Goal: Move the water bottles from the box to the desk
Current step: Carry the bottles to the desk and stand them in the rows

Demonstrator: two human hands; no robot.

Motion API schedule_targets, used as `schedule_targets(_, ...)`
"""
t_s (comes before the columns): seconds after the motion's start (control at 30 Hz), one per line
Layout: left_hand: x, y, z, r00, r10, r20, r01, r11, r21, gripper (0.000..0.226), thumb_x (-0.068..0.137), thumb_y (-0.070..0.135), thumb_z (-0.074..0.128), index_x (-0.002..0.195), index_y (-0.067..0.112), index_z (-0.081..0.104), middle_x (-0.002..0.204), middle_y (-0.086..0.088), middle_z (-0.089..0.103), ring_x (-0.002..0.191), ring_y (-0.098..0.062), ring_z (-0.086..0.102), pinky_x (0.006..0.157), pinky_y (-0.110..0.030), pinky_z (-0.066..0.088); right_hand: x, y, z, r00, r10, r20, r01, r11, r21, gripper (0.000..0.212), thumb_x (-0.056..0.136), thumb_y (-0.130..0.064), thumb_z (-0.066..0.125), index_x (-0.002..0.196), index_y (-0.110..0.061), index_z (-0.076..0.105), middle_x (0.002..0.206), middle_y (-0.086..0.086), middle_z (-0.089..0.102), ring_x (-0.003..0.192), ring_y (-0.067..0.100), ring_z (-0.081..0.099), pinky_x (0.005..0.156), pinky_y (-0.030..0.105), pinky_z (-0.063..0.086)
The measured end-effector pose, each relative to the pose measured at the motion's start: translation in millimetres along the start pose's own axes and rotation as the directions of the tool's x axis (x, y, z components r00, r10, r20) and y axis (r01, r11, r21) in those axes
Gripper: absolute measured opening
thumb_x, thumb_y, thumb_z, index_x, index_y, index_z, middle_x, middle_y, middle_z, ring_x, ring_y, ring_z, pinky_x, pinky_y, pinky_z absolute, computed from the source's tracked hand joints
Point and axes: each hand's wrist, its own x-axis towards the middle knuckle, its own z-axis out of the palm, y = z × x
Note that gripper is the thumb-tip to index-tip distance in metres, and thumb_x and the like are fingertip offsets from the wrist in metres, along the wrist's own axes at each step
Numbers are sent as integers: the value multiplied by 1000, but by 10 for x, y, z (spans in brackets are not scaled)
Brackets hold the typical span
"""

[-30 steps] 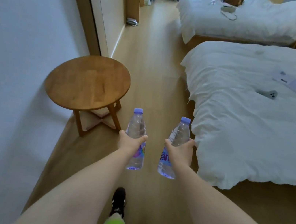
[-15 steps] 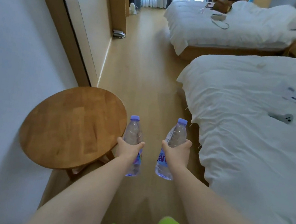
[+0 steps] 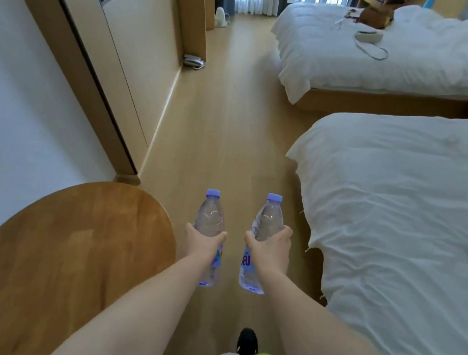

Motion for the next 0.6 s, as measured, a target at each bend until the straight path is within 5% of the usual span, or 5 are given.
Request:
schedule_targets(0.4,1454,1375,531,998,-16,-55,11,997,-76,70,71,38,78,123,15,37,104,0,52,90,-26,56,84,-37,48,1939,-1054,178,997,-46,65,53,993,-103,72,80,-40,72,133,-20,26,118,3,44,94,20,56,78,36,53)
schedule_targets(0.6,2522,1898,629,996,-51,-74,45,996,-74,66,71,39,77,118,17,37,99,1,53,81,-25,54,72,-32,40,2897,-1599,702,997,-33,71,42,989,-139,71,80,-39,72,131,-20,26,116,4,45,93,20,57,82,41,56)
